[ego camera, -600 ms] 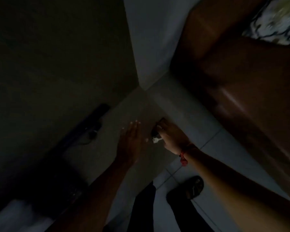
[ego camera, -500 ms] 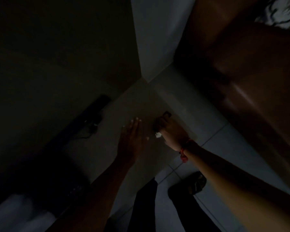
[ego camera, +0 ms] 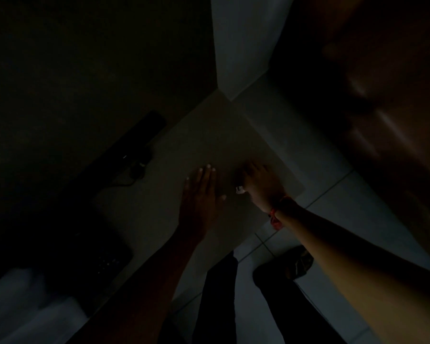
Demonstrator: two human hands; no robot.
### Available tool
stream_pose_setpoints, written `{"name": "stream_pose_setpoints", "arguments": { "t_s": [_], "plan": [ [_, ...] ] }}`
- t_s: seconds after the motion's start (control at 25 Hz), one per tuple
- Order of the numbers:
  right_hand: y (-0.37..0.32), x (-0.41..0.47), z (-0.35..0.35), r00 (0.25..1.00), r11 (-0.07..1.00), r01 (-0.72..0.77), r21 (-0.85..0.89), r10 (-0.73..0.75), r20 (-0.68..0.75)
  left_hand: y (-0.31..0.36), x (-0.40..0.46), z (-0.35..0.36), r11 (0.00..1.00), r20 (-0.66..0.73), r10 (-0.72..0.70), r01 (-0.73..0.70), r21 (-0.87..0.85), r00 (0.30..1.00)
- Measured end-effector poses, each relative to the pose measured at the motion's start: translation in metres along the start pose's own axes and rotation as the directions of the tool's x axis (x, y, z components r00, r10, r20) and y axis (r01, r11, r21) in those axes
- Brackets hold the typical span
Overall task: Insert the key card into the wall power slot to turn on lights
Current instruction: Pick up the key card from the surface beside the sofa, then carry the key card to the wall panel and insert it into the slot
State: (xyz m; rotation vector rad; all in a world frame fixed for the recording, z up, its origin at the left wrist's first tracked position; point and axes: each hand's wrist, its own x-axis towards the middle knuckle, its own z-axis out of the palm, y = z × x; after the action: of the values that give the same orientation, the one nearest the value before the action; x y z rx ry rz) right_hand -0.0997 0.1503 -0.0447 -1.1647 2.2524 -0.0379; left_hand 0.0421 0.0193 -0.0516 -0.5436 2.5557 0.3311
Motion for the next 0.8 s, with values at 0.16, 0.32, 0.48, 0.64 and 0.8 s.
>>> {"name": "stream_pose_setpoints", "arguments": {
  "t_s": [0.16,0.32,0.48,0.64,0.8],
  "plan": [
    [0.002,-0.018,-0.015,0.992,0.985,-0.082,0.153,0.096,-0.086,0.006,-0.005,-0.015,1.000,0.005,0.023,-0.023,0.017,1.000],
    [0.006,-0.047,-0.070,0.973,0.966,-0.090,0.244,0.138,-0.184,0.023,-0.010,-0.062,0.995,-0.035,0.088,-0.087,0.038,0.995],
    [0.016,-0.083,-0.153,0.939,0.905,-0.118,0.408,0.235,-0.250,0.050,-0.012,-0.149,0.987,-0.130,0.161,-0.160,0.020,0.978],
    [0.026,-0.124,-0.257,0.889,0.869,-0.119,0.480,0.309,-0.338,0.084,-0.015,-0.259,0.965,-0.236,0.248,-0.217,0.149,0.940],
    [0.028,-0.178,-0.379,0.810,0.882,-0.061,0.467,0.317,-0.493,0.122,-0.029,-0.387,0.941,-0.326,0.318,-0.254,0.225,0.890]
  ]
}}
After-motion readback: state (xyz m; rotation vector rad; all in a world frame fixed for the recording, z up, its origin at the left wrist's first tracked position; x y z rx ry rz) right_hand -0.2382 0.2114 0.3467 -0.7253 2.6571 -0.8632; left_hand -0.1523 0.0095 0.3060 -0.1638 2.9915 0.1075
